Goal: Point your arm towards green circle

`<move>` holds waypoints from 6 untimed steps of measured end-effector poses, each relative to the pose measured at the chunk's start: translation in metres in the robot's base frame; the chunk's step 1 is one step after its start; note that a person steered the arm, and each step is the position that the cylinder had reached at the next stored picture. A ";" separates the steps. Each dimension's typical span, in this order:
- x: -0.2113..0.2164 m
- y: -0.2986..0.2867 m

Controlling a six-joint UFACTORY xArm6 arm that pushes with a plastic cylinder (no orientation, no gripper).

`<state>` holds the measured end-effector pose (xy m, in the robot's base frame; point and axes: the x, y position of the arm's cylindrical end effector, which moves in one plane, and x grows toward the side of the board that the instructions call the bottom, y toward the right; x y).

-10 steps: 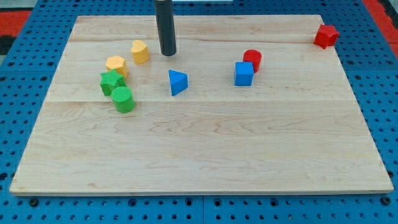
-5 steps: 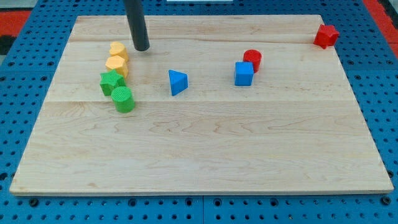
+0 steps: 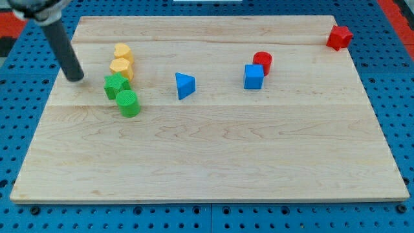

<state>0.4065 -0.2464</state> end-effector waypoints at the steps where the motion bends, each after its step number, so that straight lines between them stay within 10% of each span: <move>1: 0.083 0.011; 2: 0.139 0.084; 4: 0.122 0.190; 6: 0.060 0.121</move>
